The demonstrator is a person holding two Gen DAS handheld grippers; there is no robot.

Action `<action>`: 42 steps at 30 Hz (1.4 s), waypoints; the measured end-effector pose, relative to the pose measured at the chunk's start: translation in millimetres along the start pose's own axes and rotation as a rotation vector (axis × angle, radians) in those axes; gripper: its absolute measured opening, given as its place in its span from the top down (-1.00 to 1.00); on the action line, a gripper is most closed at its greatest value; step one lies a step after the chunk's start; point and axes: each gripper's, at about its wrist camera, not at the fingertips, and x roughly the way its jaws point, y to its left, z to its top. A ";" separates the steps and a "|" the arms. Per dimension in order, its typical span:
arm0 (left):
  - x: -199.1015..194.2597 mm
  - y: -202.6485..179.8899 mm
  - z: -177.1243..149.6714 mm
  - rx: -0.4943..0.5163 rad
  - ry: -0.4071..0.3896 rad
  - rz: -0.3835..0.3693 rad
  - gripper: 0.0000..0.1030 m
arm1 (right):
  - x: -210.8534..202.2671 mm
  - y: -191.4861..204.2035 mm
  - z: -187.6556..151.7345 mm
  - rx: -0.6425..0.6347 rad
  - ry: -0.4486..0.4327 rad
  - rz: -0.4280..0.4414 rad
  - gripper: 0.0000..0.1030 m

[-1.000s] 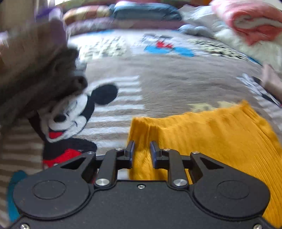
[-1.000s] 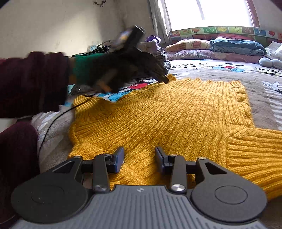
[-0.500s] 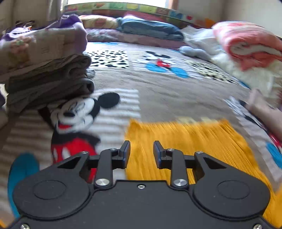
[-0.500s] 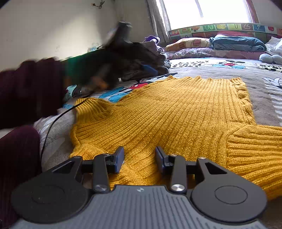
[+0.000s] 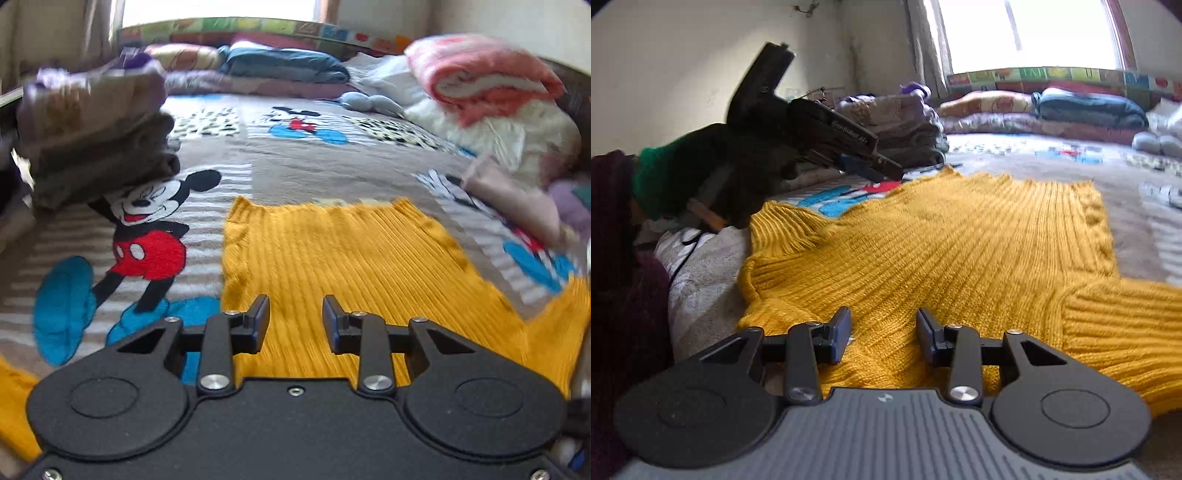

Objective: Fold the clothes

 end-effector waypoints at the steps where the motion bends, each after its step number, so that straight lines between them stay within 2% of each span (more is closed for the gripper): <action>1: -9.5 -7.2 -10.2 0.016 -0.007 0.004 0.41 | -6.5 3.6 1.2 -0.010 -0.011 -0.009 0.17; 4: -33.2 -24.4 -42.0 0.032 -0.021 -0.015 0.41 | -31.5 10.7 3.8 0.002 -0.083 -0.060 0.13; 7: -45.7 -40.4 -68.7 0.011 -0.016 -0.058 0.41 | -44.9 2.9 4.7 0.024 -0.129 -0.165 0.12; 9: -48.8 -50.9 -81.7 0.005 0.005 -0.112 0.41 | -50.1 -7.8 4.2 0.050 -0.144 -0.236 0.12; 10: -51.1 -60.9 -87.7 0.034 0.013 -0.130 0.41 | -52.2 -14.1 2.8 0.071 -0.143 -0.270 0.12; 13: -49.7 -87.8 -101.6 0.153 0.055 -0.111 0.41 | -52.9 -43.5 -13.5 0.207 -0.053 -0.357 0.12; 14: -49.6 -90.5 -102.9 0.156 0.052 -0.097 0.40 | -54.8 -52.0 -17.7 0.249 -0.034 -0.379 0.17; 15: -49.6 -93.2 -104.1 0.159 0.049 -0.084 0.40 | -62.7 -55.2 -17.5 0.280 -0.057 -0.377 0.18; 16: -53.8 -96.1 -101.8 0.161 0.024 -0.099 0.40 | -70.3 -57.0 -17.3 0.298 -0.080 -0.382 0.18; 18: -62.1 -102.0 -97.3 0.165 -0.025 -0.128 0.40 | -82.8 -51.6 -18.4 0.251 -0.120 -0.449 0.08; 19: -66.2 -104.9 -95.0 0.167 -0.049 -0.142 0.40 | -85.7 -57.4 -21.2 0.279 -0.108 -0.466 0.08; 20: -65.5 -111.4 -95.2 0.185 -0.052 -0.140 0.38 | -88.6 -66.5 -25.2 0.332 -0.108 -0.462 0.11; 22: -53.6 -122.8 -105.2 0.240 0.035 -0.136 0.34 | -97.7 -77.0 -29.4 0.409 -0.123 -0.476 0.23; 24: -53.7 -130.3 -108.3 0.271 0.026 -0.119 0.34 | -109.6 -83.1 -31.9 0.470 -0.148 -0.508 0.22; 26: -57.4 -138.0 -106.3 0.303 0.008 -0.122 0.33 | -126.7 -93.9 -40.2 0.567 -0.192 -0.557 0.09; 27: -60.2 -143.2 -102.6 0.319 -0.008 -0.131 0.22 | -137.6 -103.2 -47.6 0.645 -0.220 -0.573 0.10; 29: -61.7 -157.6 -96.5 0.346 -0.040 -0.137 0.03 | -156.9 -120.0 -62.0 0.785 -0.289 -0.567 0.22; 31: -55.8 -173.9 -92.7 0.371 -0.040 -0.158 -0.11 | -168.9 -129.7 -71.9 0.869 -0.346 -0.542 0.22; 33: -47.3 -194.6 -92.2 0.421 -0.032 -0.179 -0.14 | -177.3 -135.7 -78.8 0.924 -0.391 -0.521 0.21; 37: -28.3 -246.4 -95.7 0.570 -0.037 -0.161 -0.14 | -195.3 -148.5 -91.2 1.032 -0.481 -0.488 0.12; 42: 0.9 -304.1 -97.6 0.723 -0.050 -0.129 -0.14 | -222.0 -164.1 -103.9 1.126 -0.582 -0.494 0.03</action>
